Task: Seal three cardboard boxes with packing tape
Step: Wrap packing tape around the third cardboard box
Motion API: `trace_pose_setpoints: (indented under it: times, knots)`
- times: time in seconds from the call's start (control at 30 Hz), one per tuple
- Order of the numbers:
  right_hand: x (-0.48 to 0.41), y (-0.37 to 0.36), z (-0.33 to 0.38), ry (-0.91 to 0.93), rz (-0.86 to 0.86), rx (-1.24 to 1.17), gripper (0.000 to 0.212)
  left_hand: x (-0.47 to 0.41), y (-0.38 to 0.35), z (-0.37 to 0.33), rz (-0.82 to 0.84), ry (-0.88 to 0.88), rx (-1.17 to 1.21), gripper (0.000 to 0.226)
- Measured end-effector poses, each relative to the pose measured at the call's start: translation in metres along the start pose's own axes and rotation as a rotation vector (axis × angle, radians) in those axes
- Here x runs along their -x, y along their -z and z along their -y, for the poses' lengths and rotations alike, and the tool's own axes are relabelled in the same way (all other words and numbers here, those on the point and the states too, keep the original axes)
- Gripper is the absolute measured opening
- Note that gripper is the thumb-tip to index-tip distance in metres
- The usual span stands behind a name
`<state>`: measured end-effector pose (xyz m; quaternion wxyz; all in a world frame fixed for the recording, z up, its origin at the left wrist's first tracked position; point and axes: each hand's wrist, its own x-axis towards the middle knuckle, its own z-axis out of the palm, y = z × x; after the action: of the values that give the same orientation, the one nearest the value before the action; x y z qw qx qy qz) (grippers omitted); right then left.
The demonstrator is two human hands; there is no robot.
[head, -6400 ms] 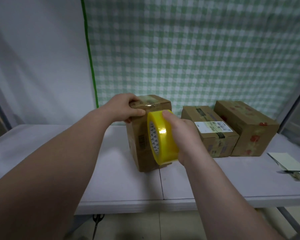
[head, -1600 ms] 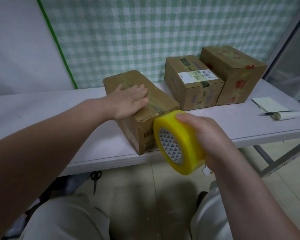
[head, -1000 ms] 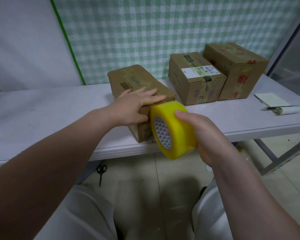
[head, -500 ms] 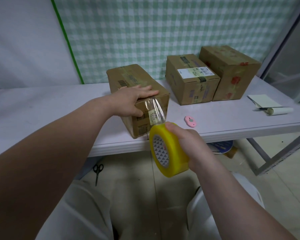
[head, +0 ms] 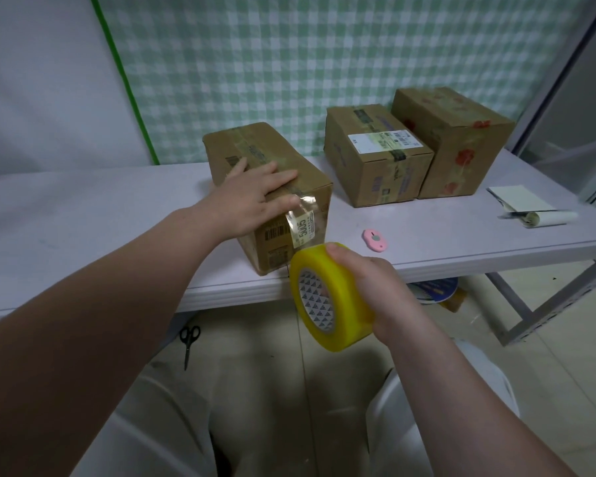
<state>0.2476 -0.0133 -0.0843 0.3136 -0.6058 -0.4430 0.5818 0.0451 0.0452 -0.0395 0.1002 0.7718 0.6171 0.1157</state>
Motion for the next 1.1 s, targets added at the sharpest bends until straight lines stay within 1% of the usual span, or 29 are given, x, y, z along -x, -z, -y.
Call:
trace_pose_setpoints:
  times: [0.07, 0.13, 0.23, 0.3, 0.43, 0.57, 0.7, 0.8, 0.9, 1.0, 1.1]
  knots:
    - [0.0, 0.001, -0.001, 0.009, -0.001, -0.008, 0.047, 0.001, -0.001, 0.001, -0.007, -0.06, -0.003, 0.069]
    - [0.0, 0.001, -0.003, 0.019, 0.005, -0.02, 0.046, 0.003, 0.001, -0.001, 0.02, -0.089, -0.058, 0.078]
    - [0.002, 0.001, -0.009, 0.023, 0.022, -0.021, 0.044, 0.009, 0.005, -0.007, 0.1, -0.076, -0.175, 0.085]
    - [0.004, 0.003, -0.015, 0.015, 0.031, -0.031, 0.042, 0.016, 0.006, -0.017, 0.119, -0.071, -0.249, 0.09]
    - [0.007, 0.009, -0.026, 0.032, 0.031, -0.061, 0.038, 0.033, -0.002, -0.036, 0.035, -0.05, -0.36, 0.084]
    - [0.006, 0.008, -0.033, 0.072, 0.019, -0.065, 0.032, 0.033, -0.008, -0.035, -0.048, -0.03, -0.307, 0.08]
    - [0.0, 0.006, -0.036, 0.125, -0.001, -0.032, 0.036, 0.029, -0.009, -0.033, -0.064, -0.04, -0.319, 0.078]
    - [-0.007, 0.005, -0.049, 0.128, -0.034, 0.079, 0.041, 0.027, -0.009, -0.033, -0.066, -0.02, -0.314, 0.068]
    - [-0.013, 0.002, -0.065, 0.056, -0.048, 0.201, 0.048, 0.026, -0.008, -0.033, -0.066, -0.016, -0.316, 0.063]
    - [-0.021, 0.0, -0.07, 0.005, 0.02, 0.131, 0.046, 0.024, -0.01, -0.031, -0.071, -0.017, -0.315, 0.061]
    - [-0.025, -0.003, -0.075, -0.049, 0.064, -0.035, 0.034, 0.023, -0.011, -0.026, -0.114, -0.061, -0.298, 0.064]
